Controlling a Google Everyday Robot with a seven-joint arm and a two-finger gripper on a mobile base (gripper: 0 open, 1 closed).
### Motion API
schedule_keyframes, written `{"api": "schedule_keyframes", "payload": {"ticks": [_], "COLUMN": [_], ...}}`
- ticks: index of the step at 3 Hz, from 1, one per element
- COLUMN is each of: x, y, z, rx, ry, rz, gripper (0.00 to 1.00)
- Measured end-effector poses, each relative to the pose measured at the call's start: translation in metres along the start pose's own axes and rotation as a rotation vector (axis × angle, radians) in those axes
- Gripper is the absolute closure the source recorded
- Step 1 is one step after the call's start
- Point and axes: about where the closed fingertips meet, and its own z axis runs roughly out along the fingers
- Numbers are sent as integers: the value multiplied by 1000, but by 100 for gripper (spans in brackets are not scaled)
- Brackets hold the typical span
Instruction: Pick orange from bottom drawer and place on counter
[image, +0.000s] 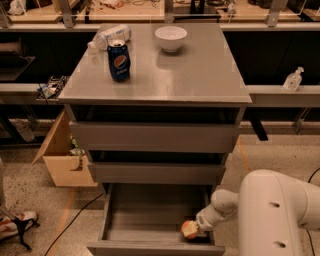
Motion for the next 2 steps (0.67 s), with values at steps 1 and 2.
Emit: {"api": "schedule_keyframes", "payload": {"ticks": [1, 2], "x": [16, 15], "y": [-8, -7], "z": [-42, -42], "rx": [-62, -63], "ry": [-75, -74], "rz": [-17, -18], "gripper": [100, 100]}}
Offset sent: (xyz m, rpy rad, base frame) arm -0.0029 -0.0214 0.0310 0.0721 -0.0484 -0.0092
